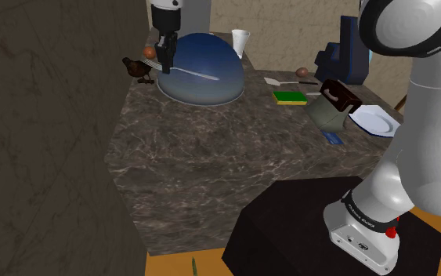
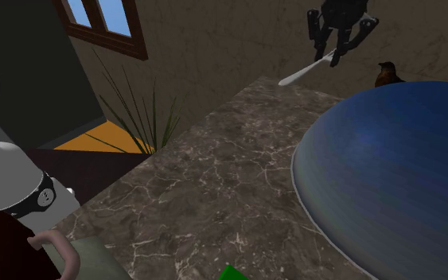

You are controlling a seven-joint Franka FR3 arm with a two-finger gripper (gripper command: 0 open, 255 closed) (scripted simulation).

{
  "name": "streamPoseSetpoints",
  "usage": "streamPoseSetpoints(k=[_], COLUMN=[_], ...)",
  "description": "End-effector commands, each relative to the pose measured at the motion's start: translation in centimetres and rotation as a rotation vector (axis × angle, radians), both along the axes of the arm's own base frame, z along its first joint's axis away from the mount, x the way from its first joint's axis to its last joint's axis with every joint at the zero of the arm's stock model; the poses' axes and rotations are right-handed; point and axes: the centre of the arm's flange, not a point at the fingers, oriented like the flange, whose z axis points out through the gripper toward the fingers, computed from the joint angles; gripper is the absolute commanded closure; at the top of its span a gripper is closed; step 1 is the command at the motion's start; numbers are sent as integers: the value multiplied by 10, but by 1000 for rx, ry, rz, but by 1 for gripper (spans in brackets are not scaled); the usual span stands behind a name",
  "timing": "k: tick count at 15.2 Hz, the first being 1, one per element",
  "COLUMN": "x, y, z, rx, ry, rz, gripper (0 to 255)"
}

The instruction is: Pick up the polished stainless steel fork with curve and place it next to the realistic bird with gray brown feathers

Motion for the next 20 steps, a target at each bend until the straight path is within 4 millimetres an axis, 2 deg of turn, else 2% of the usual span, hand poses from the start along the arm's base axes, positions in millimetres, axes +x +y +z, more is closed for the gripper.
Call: streamPoseSetpoints(k=[1, 20], x=[0, 0], y=[0, 0], z=[-11, -112], rx=[0, 0], ry=[0, 0], rz=[0, 0], gripper=[255, 255])
